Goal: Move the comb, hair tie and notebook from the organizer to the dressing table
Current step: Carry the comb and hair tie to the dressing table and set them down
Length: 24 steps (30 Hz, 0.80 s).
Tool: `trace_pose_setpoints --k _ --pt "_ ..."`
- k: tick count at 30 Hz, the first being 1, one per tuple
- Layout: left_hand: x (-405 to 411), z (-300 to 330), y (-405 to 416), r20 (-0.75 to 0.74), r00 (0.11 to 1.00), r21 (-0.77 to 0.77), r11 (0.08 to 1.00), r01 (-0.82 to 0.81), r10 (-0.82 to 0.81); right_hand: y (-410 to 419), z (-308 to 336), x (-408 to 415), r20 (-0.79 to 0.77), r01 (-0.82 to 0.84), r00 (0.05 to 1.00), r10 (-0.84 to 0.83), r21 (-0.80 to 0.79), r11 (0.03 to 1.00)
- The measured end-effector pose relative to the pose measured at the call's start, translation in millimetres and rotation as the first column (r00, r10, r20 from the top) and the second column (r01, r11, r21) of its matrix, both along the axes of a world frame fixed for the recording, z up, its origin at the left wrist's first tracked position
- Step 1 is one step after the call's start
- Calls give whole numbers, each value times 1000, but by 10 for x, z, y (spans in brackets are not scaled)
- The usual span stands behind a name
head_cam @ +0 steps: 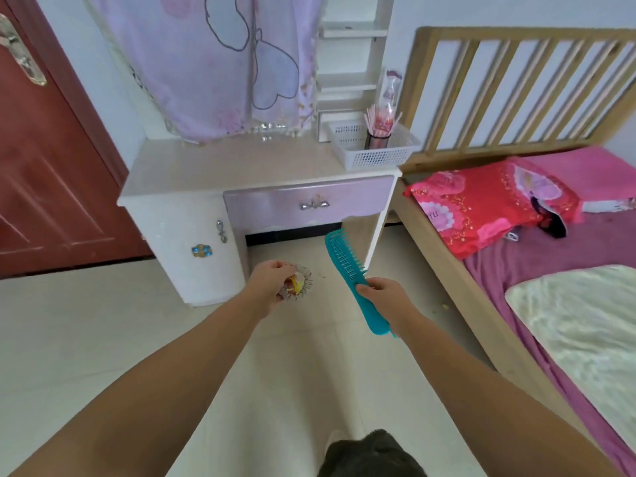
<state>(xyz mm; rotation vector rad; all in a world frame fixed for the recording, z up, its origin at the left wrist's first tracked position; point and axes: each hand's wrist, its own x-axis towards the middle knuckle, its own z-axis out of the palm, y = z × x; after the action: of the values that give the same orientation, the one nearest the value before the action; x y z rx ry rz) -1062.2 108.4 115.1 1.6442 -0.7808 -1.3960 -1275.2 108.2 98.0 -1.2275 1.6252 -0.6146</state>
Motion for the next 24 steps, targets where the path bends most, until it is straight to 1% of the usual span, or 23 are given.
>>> trace_pose_setpoints --k 4,10,13,15,18,24 --pt "199 15 -936 27 999 -7 1000 -23 23 -1151 58 178 24 -31 999 30 20 999" --pt "715 -217 -2504 40 999 5 999 -35 35 -2792 -168 672 13 -67 998 66 35 997" --pt "919 -288 -3380 46 999 16 1000 -26 25 -3566 -282 943 2 -24 1000 24 15 1000" --pt "1023 -302 -3869 64 998 31 999 -13 11 -3995 -317 1117 -23 6 1000 -5 24 1000" --pt "1115 -295 -4529 23 999 63 997 35 -37 -4548 -341 1334 -61 17 998 -14 47 999" --pt "1114 -522 -5500 36 998 174 984 46 -53 -5372 -585 1598 -150 51 988 -39 75 996"
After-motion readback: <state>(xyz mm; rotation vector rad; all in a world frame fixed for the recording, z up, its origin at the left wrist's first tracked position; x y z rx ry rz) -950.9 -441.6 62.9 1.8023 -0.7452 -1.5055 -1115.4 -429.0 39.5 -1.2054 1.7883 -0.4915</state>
